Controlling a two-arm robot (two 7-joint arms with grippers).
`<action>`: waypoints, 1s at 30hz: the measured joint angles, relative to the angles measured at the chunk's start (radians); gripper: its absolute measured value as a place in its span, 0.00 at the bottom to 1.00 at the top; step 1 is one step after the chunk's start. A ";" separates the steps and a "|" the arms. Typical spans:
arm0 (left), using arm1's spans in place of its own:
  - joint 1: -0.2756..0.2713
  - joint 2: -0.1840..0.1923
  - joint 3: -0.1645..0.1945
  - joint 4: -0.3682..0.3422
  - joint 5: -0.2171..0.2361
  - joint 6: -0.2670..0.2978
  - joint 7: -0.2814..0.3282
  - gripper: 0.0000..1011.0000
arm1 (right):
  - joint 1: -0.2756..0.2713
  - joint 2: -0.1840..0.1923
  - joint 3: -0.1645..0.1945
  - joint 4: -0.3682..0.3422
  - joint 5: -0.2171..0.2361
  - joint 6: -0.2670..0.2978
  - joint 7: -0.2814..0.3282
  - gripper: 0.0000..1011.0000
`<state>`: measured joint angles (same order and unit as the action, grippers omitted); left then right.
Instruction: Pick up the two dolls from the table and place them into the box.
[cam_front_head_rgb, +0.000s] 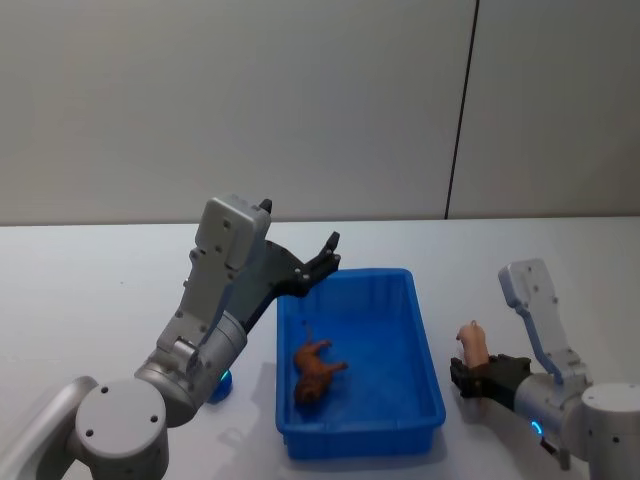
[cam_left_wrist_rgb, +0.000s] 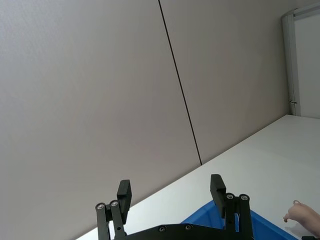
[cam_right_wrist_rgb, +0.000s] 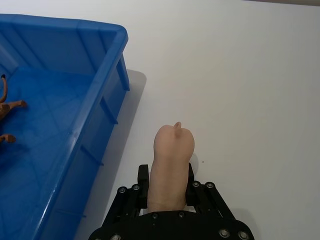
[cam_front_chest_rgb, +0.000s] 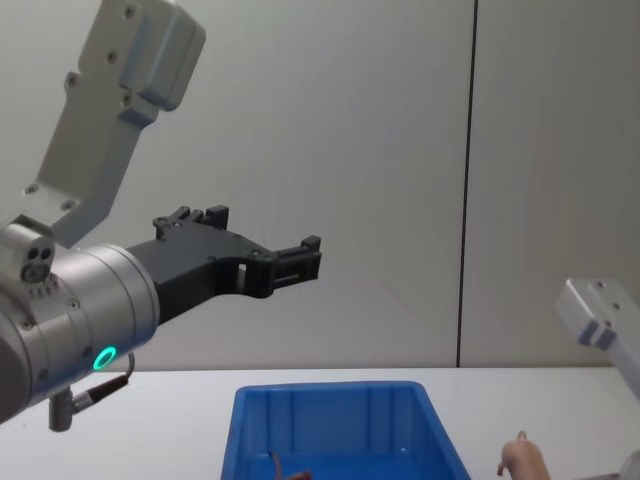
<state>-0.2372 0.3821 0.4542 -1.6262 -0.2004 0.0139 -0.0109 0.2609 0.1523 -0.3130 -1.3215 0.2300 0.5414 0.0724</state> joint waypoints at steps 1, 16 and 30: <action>0.000 0.000 0.000 0.000 0.000 0.000 0.000 0.99 | 0.000 0.000 0.000 -0.001 0.000 -0.003 0.001 0.37; 0.000 0.000 0.000 0.000 0.000 0.000 0.000 0.99 | -0.018 0.013 0.014 -0.061 0.016 -0.098 0.016 0.37; 0.000 0.000 0.000 0.000 0.000 0.000 0.000 0.99 | -0.003 0.022 0.027 -0.135 0.056 -0.160 0.138 0.37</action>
<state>-0.2372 0.3821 0.4542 -1.6262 -0.2004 0.0139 -0.0109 0.2575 0.1746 -0.2864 -1.4563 0.2858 0.3812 0.2103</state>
